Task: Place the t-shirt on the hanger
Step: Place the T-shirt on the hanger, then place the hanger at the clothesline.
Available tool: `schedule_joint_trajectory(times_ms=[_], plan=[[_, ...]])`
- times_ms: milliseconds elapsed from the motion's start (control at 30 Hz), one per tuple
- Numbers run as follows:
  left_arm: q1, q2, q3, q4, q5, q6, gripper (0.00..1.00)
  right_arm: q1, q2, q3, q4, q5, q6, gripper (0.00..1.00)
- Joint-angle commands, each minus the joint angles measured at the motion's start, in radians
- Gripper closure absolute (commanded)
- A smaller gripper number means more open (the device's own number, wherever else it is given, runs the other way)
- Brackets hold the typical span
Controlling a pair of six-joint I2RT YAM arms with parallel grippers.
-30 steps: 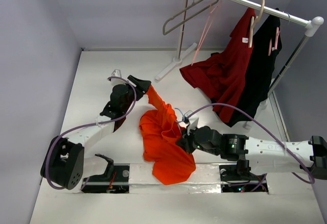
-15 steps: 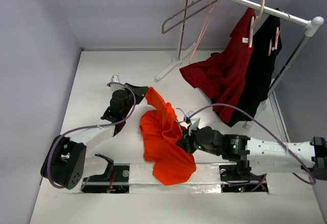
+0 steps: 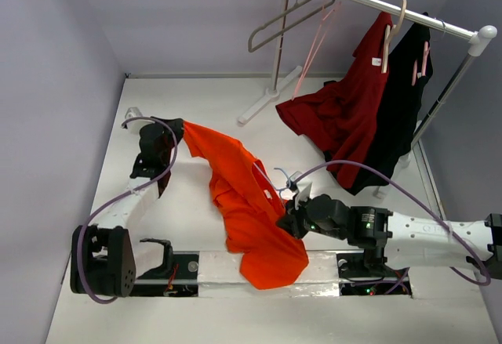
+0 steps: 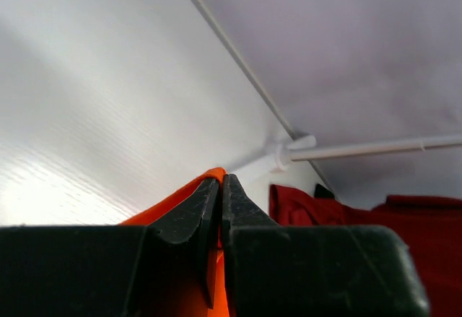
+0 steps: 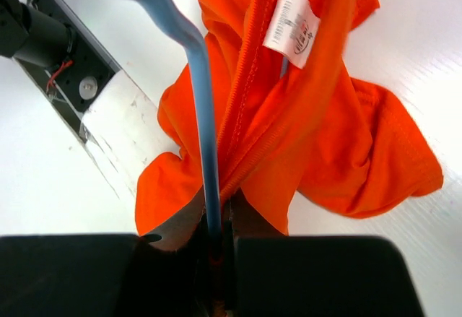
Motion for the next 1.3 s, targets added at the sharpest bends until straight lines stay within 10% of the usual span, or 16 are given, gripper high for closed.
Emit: schedule_joint_trajectory(times_ms=[0, 367, 700, 1267], plan=[[0.05, -0.008, 0.035, -0.014, 0.002, 0.031, 1.0, 0.007, -0.033, 0.073, -0.067, -0.028, -0.005, 1.0], [0.073, -0.139, -0.055, -0.037, 0.052, 0.071, 0.99, 0.007, -0.066, 0.253, -0.303, 0.013, -0.017, 1.0], [-0.039, -0.417, -0.066, -0.148, 0.101, 0.14, 0.48, 0.007, 0.06, 0.402, -0.485, 0.204, 0.096, 1.0], [-0.272, -0.51, 0.034, -0.225, 0.224, 0.286, 0.27, -0.171, 0.169, 0.564, -0.729, 0.358, 0.196, 1.0]])
